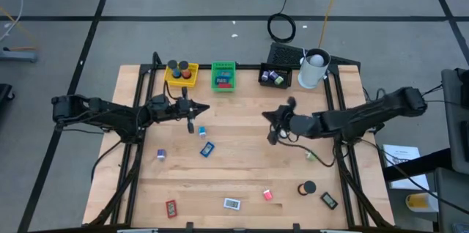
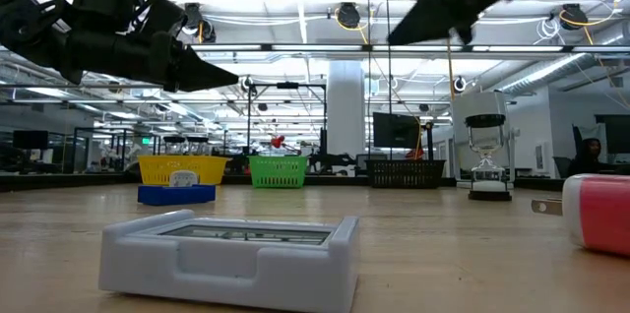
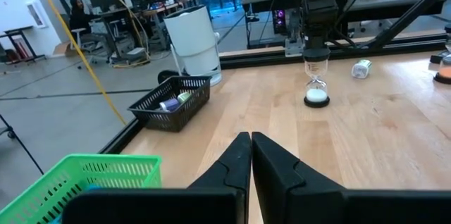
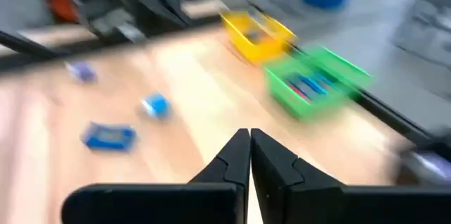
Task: Pick & Place Office items
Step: Put the white sand timer into the yellow bin
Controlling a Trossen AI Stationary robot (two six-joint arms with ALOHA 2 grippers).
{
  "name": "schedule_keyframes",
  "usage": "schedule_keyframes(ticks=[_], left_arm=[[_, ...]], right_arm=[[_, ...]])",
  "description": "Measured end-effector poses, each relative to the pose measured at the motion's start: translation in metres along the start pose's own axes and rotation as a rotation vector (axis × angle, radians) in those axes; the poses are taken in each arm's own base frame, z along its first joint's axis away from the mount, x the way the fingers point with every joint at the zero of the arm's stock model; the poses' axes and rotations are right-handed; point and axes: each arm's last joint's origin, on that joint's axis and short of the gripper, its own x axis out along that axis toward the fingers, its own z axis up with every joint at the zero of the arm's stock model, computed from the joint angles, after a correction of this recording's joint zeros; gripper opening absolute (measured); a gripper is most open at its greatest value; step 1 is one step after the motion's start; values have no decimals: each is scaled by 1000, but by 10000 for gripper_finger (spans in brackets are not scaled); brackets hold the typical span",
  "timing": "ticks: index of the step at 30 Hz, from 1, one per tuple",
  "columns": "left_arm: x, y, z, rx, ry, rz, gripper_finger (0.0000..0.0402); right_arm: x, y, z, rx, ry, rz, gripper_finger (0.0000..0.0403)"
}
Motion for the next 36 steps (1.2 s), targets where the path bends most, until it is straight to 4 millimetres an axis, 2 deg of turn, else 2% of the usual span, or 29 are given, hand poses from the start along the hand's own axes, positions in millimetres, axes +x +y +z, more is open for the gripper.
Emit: schedule_keyframes(ticks=[4,7,14,22,27,32,36], left_arm=[[0,0,0,-9,-3,0,21],[0,0,0,-12,-3,0,21],[0,0,0,-19,-3,0,21],[0,0,0,-19,-3,0,21],[0,0,0,-19,-2,0,21],[0,0,0,-19,-2,0,21],[0,0,0,-18,-2,0,21]], right_arm=[[-24,4,21,41,161,-61,10],[-40,3,30,78,275,-90,22],[-60,-6,26,142,473,-185,99],[-66,-17,9,168,609,-299,218],[-56,-16,-14,167,601,-282,279],[-45,-17,-45,110,612,-233,316],[-38,-19,-65,74,574,-214,322]])
